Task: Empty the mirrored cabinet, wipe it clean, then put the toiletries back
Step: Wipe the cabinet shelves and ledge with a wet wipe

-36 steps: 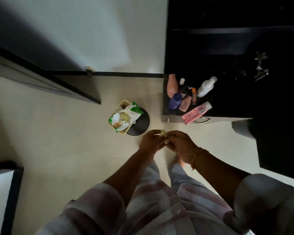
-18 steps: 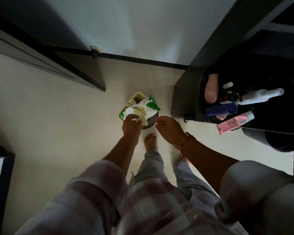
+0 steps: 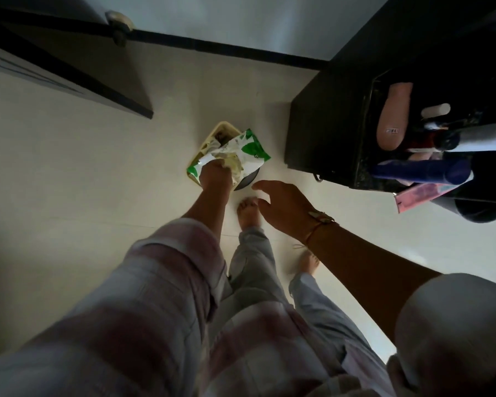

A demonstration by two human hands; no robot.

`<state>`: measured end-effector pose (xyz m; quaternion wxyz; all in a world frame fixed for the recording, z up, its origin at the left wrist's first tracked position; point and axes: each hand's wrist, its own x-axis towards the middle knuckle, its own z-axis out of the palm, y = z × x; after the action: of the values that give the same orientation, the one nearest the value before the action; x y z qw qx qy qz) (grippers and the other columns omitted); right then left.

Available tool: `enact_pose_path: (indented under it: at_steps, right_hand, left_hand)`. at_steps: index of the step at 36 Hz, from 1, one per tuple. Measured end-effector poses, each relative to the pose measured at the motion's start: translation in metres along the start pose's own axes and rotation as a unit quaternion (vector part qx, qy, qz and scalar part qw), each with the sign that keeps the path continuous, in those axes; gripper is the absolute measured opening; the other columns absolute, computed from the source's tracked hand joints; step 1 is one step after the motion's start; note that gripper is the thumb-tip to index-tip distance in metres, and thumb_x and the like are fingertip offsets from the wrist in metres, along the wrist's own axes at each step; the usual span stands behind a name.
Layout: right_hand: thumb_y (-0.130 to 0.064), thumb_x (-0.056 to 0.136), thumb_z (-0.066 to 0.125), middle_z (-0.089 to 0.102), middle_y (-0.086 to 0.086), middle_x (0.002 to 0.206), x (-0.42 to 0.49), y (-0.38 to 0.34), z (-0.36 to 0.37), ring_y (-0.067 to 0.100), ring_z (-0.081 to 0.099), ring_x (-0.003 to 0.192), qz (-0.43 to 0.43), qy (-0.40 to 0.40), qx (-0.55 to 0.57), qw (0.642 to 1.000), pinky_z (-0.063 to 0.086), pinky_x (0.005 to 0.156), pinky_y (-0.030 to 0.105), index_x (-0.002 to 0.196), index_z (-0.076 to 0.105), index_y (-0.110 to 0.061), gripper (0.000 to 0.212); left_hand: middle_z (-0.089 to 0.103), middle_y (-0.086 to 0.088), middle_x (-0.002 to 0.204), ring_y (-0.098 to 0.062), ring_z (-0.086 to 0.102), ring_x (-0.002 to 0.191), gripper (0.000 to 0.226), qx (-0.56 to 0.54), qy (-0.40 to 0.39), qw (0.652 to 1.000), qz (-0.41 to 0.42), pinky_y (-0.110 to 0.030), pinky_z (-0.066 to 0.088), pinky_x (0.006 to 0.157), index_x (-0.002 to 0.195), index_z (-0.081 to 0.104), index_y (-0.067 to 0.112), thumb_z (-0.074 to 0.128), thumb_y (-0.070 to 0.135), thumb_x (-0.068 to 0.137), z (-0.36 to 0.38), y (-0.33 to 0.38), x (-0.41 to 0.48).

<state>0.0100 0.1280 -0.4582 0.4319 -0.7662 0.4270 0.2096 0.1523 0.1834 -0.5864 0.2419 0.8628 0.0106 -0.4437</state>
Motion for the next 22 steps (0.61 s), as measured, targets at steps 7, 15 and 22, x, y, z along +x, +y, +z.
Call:
enact_pose_path:
  at_steps: [7,15,22]
  right_hand:
    - [-0.017,0.097,0.049,0.052,-0.001,0.141,-0.009,0.001,-0.004,0.019,0.049,0.129,-0.003,0.009,-0.003,1.0,0.034,0.105,0.022,0.137,0.05,-0.025,0.041]
    - [-0.023,0.097,0.05,0.047,0.003,0.146,-0.03,-0.006,-0.021,0.021,0.044,0.133,-0.002,0.032,-0.016,0.999,0.033,0.108,0.027,0.143,0.042,-0.019,0.047]
    - [-0.018,0.095,0.053,0.053,0.009,0.135,-0.067,-0.001,-0.049,0.027,0.052,0.123,-0.026,0.043,-0.01,0.999,0.042,0.099,0.031,0.132,0.05,-0.012,0.038]
  left_hand:
    - [0.064,-0.012,0.124,-0.026,0.058,0.115,0.031,0.088,0.017,0.996,0.03,-0.029,0.043,0.097,0.121,0.062,0.005,0.056,0.013,0.091,-0.007,0.002,-0.014]
    - [0.065,-0.012,0.115,-0.027,0.059,0.108,0.03,0.154,-0.011,0.98,0.123,-0.031,0.043,0.091,0.112,0.062,0.003,0.057,0.023,0.09,-0.018,0.009,-0.069]
    - [0.066,-0.013,0.114,-0.027,0.06,0.109,0.029,0.166,-0.024,0.957,0.237,-0.031,0.044,0.092,0.114,0.062,0.004,0.058,0.023,0.093,-0.017,0.03,-0.143]
